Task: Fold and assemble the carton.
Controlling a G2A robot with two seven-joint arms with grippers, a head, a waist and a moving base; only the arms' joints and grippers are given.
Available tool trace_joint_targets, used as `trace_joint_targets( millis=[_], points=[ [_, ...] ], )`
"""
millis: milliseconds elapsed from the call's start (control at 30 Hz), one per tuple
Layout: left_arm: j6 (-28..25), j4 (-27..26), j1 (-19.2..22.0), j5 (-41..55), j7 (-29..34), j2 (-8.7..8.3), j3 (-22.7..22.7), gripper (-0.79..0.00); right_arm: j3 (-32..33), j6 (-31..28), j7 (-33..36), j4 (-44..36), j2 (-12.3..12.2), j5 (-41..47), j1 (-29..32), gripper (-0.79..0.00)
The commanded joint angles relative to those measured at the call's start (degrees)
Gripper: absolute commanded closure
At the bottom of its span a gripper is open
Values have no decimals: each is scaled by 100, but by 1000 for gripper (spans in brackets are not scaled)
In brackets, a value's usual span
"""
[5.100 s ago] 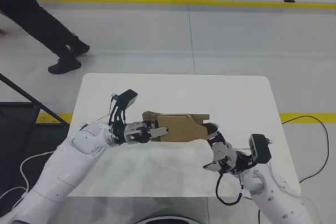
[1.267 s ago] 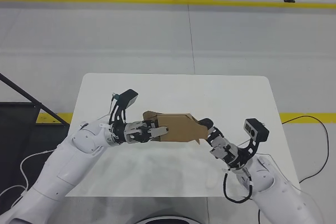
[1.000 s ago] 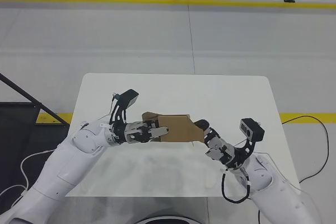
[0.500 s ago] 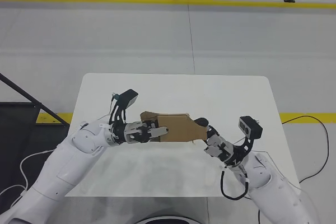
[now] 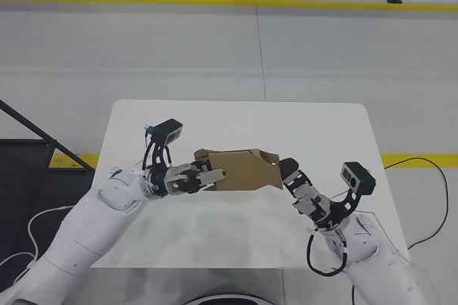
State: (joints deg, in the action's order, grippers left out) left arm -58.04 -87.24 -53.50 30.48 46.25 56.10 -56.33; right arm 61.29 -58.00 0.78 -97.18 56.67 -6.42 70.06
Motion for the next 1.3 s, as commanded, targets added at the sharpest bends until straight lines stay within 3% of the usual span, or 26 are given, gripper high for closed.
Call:
trace_joint_targets(
  millis=[0, 333, 467, 1267],
  points=[
    [4, -60, -30, 20, 3, -2, -64, 0, 28, 0, 79, -3, -18, 76, 77, -785],
    [4, -152, -169, -45, 3, 44, -256, 0, -275, 0, 1779, -42, -125, 1262, 30, -785],
    [4, -155, -184, -68, 3, 69, -268, 0, -322, 0, 2110, -4, -90, 1564, -60, -785],
    [4, -65, -72, -29, 4, 47, -22, 0, -143, 0, 2936, 212, 300, 2096, -166, -785]
  ],
)
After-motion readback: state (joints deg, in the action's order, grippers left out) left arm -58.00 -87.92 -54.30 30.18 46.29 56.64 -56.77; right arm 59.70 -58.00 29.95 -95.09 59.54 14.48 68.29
